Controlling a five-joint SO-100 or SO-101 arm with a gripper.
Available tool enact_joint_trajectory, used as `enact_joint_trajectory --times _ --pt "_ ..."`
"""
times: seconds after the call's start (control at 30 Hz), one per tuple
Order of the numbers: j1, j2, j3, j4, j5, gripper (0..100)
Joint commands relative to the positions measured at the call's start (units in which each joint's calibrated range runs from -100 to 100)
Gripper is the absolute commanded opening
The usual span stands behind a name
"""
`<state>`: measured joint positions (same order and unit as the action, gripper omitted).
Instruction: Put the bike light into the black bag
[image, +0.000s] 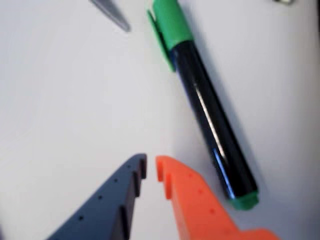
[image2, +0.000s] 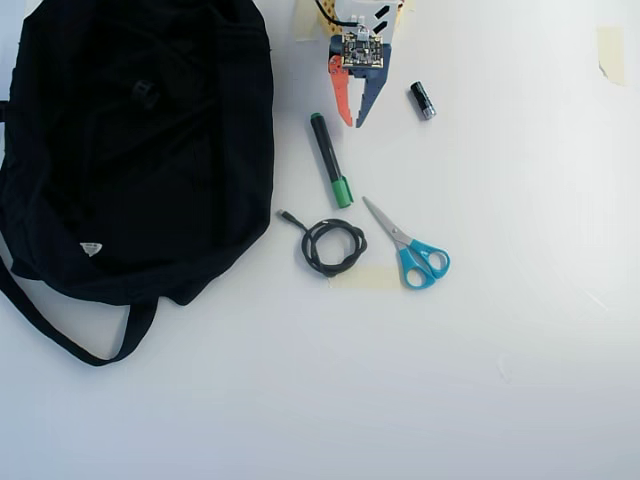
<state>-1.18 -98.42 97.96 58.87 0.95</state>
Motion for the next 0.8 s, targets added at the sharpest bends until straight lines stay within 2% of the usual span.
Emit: enact_joint_trajectory --times 0.0,0.23,0.77 --pt "-0.17 -0.91 1.33 0.13 0.20 2" --pt "-0.40 -1.08 1.33 14.35 0.15 2" --pt "-0.25 -0.91 1.33 14.09 0.20 2"
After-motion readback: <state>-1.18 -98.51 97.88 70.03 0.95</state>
